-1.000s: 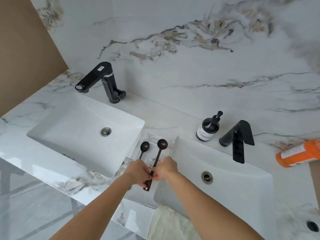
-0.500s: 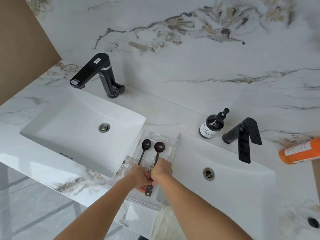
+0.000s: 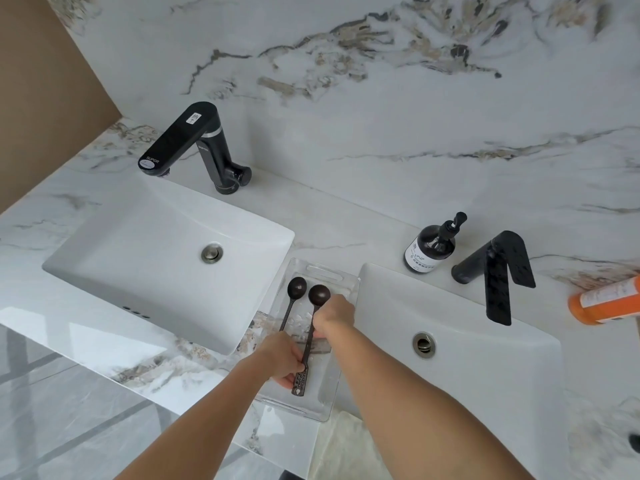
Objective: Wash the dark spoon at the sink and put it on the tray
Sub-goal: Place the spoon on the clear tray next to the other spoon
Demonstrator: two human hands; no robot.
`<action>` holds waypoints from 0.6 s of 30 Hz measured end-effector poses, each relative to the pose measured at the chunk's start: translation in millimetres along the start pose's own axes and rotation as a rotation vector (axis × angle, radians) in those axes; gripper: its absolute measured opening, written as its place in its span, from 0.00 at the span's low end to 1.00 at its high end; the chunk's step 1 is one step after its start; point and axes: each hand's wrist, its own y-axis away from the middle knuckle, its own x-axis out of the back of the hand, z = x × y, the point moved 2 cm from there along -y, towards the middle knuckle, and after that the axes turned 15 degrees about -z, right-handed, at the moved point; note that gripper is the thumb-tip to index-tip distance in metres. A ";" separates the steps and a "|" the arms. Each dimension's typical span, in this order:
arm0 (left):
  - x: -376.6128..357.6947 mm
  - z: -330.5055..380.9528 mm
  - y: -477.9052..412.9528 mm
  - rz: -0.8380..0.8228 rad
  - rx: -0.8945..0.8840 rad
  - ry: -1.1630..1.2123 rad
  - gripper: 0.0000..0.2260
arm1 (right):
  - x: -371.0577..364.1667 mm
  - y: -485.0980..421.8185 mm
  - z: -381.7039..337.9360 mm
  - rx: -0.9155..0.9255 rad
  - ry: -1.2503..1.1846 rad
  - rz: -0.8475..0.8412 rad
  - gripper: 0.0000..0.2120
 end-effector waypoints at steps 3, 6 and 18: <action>-2.0 0.5 0.5 0.032 -0.006 -0.017 0.08 | -0.6 -2.2 -1.6 -0.024 -0.031 -0.025 0.17; -3.9 2.3 0.5 0.080 -0.042 -0.126 0.03 | -1.7 -4.5 -0.7 -0.030 -0.030 -0.007 0.16; -10.9 3.4 -3.5 0.319 -0.082 -0.445 0.02 | 0.8 -6.6 1.6 -0.040 0.044 0.005 0.16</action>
